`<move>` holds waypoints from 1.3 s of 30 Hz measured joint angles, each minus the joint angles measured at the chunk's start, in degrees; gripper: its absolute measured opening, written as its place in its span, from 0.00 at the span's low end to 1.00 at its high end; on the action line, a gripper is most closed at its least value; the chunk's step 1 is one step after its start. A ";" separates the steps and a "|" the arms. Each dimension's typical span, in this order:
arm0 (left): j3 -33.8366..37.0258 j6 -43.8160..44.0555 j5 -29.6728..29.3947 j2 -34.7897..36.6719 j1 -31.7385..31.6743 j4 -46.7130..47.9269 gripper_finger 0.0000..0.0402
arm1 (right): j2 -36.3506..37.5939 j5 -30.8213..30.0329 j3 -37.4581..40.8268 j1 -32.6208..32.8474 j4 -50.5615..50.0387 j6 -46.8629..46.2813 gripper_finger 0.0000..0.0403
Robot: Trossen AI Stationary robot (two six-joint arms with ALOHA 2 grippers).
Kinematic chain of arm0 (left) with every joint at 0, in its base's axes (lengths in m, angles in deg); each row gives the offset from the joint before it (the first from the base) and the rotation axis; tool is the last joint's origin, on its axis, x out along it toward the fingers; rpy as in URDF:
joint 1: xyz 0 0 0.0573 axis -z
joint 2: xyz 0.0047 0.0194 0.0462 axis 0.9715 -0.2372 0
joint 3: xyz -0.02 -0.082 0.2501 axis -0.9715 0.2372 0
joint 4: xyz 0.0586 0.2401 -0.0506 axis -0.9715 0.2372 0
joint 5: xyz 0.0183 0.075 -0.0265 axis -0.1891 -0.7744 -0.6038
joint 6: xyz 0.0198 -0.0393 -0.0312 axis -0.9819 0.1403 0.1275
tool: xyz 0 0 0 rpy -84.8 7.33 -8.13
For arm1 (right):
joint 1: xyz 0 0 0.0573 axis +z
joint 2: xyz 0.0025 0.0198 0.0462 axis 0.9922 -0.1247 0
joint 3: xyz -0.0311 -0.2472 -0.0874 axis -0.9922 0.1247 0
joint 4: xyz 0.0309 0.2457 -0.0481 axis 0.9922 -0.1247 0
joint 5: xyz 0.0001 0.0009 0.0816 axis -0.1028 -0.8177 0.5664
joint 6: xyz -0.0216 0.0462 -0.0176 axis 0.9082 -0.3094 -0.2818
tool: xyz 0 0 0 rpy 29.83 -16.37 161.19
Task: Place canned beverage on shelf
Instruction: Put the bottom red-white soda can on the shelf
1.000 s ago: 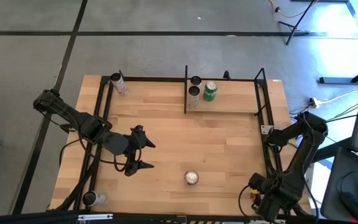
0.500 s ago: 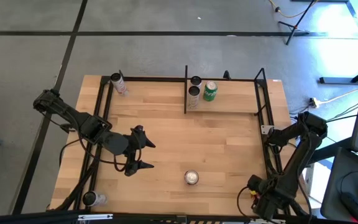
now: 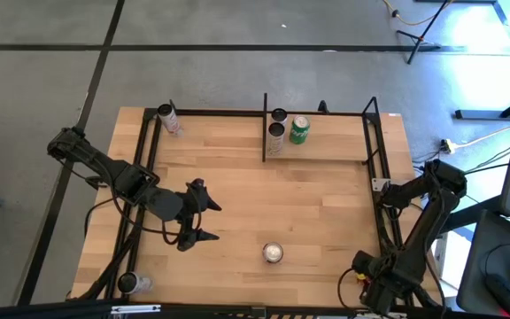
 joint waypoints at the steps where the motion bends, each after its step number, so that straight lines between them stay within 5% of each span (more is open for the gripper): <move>1: 0.00 0.00 0.02 0.00 0.00 0.00 0.94 | 0.00 -0.22 -0.54 -0.46 -0.45 0.56 0.67; 11: 0.00 0.04 0.09 0.00 0.00 0.00 0.94 | 0.11 -9.09 -6.17 -11.25 -10.18 13.44 0.67; 23: 0.00 0.50 0.09 0.00 0.00 -0.02 0.94 | 0.11 -15.14 -6.49 -33.15 -17.30 40.77 0.67; 31: 0.00 0.90 0.09 0.00 0.00 0.00 0.94 | 0.15 -14.82 -2.15 -46.42 -12.89 56.98 0.67; 39: 0.00 1.97 0.09 0.00 0.00 -0.02 0.94 | 0.02 -14.07 1.33 -52.77 -7.43 63.46 0.69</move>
